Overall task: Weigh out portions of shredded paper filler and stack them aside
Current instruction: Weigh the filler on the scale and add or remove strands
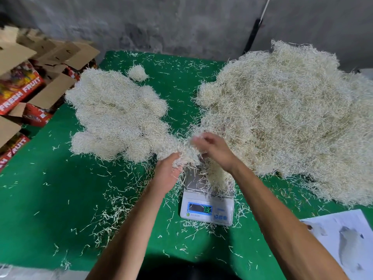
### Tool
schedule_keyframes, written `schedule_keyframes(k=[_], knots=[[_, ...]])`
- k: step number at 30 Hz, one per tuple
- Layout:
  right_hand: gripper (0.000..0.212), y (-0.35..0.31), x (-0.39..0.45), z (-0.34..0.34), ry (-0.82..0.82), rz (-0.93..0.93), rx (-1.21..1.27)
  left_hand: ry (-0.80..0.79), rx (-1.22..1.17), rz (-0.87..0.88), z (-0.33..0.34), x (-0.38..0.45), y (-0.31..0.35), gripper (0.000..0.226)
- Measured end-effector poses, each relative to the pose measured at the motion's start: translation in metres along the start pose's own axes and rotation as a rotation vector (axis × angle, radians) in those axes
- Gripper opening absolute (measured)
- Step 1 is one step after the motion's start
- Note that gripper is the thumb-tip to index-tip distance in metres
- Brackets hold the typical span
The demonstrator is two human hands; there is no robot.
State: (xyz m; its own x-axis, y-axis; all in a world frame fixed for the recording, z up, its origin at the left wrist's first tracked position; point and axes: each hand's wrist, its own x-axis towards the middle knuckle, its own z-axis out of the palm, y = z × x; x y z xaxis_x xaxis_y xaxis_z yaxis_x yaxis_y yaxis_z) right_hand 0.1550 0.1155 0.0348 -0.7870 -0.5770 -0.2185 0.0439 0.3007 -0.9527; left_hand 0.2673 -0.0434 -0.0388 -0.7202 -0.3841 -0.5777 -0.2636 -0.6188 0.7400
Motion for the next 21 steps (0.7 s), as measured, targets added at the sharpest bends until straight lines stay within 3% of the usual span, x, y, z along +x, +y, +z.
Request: schedule_keyframes(k=[2, 4, 7, 8, 10, 12, 14, 17, 19, 21], knots=[[0.073, 0.0, 0.001, 0.009, -0.032, 0.01, -0.177, -0.087, -0.019, 0.023, 0.015, -0.013, 0.008, 0.071], [0.062, 0.002, 0.007, 0.007, -0.01, 0.027, -0.261, -0.089, -0.02, 0.051, 0.019, -0.012, 0.017, 0.108], [0.035, 0.0, 0.012, -0.012, -0.007, 0.022, -0.34, -0.185, -0.022, 0.084, 0.012, -0.015, 0.022, 0.128], [0.027, -0.004, 0.012, -0.02, 0.037, 0.009, -0.374, -0.199, -0.017, 0.088, 0.008, -0.014, 0.02, 0.127], [0.031, -0.007, 0.017, -0.034, 0.166, -0.03, -0.478, -0.258, -0.029, 0.13, 0.002, -0.014, 0.02, 0.11], [0.037, -0.008, 0.019, -0.043, 0.27, -0.05, -0.557, -0.273, -0.024, 0.148, 0.001, -0.012, 0.019, 0.068], [0.038, -0.008, 0.019, -0.047, 0.358, -0.077, -0.557, -0.186, 0.155, 0.236, -0.002, -0.011, 0.015, 0.041], [0.014, -0.01, 0.019, -0.057, 0.497, -0.117, -0.554, -0.035, 0.687, 0.413, -0.02, -0.014, 0.01, 0.041], [0.013, -0.013, 0.023, -0.074, 0.604, -0.097, -0.519, 0.088, 1.018, 0.54, -0.042, -0.009, 0.003, 0.048], [0.021, -0.017, 0.023, -0.093, 0.7, -0.085, -0.519, 0.177, 1.098, 0.523, -0.062, -0.002, -0.004, 0.05]])
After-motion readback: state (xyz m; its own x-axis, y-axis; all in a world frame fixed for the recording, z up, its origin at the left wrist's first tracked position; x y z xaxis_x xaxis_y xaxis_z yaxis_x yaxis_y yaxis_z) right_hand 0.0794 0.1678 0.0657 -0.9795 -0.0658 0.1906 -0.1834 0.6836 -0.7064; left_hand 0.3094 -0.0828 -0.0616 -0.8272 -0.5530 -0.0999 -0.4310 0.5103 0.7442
